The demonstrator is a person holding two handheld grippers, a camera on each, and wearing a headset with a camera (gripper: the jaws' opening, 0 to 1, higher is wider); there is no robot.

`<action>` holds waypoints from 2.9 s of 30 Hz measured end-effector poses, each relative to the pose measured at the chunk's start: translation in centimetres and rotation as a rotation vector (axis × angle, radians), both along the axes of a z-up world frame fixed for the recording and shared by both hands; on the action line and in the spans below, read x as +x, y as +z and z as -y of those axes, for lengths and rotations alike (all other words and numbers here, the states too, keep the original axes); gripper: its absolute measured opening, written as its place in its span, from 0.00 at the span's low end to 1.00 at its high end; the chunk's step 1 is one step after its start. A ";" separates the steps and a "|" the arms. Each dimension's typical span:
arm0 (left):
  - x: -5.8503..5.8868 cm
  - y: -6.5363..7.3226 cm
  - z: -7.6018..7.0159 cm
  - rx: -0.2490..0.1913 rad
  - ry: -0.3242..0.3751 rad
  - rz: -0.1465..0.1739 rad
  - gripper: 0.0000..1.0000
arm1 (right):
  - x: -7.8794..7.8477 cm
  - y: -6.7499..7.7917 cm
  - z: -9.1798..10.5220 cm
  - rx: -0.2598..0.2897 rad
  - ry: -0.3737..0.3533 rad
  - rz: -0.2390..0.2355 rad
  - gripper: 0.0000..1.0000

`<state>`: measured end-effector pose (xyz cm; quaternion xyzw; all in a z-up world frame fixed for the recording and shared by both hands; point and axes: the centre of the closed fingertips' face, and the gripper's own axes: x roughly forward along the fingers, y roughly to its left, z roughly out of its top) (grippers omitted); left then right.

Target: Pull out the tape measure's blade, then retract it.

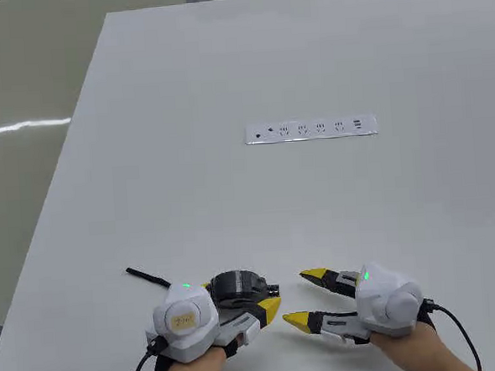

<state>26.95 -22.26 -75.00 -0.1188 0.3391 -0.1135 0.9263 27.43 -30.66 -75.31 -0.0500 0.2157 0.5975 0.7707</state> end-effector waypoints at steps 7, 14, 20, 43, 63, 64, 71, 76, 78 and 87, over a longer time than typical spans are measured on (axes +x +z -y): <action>-0.6 0.3 -0.6 0.005 -0.035 0.016 0.79 | -0.3 0.5 0.7 0.015 -0.034 -0.008 0.51; -1.5 0.4 -0.9 0.011 -0.079 0.023 0.78 | -0.8 0.5 1.6 -0.001 -0.048 -0.012 0.53; -2.1 0.4 -1.0 0.021 -0.107 0.033 0.80 | -0.9 0.4 2.5 0.001 -0.084 -0.027 0.56; -4.8 2.0 -3.4 0.016 -0.167 0.077 0.81 | -2.2 2.6 5.8 -0.002 -0.163 0.020 0.59; -7.5 2.9 -4.5 -0.004 -0.174 0.109 0.80 | -2.9 4.5 7.4 0.020 -0.223 0.058 0.60; -7.7 2.9 -4.6 -0.007 -0.173 0.112 0.80 | -2.9 4.6 7.6 0.023 -0.230 0.058 0.60; -8.1 3.2 -4.9 -0.023 -0.169 0.130 0.79 | -3.5 4.9 8.3 0.026 -0.248 0.054 0.61; -8.4 3.7 -5.0 -0.018 -0.181 0.144 0.79 | -3.7 5.0 8.7 0.026 -0.256 0.052 0.62; -8.6 3.8 -5.1 -0.019 -0.182 0.144 0.79 | -3.8 5.0 8.9 0.025 -0.257 0.050 0.62; -9.5 4.4 -6.2 -0.031 -0.165 0.157 0.79 | -4.5 5.1 10.0 0.017 -0.264 0.048 0.63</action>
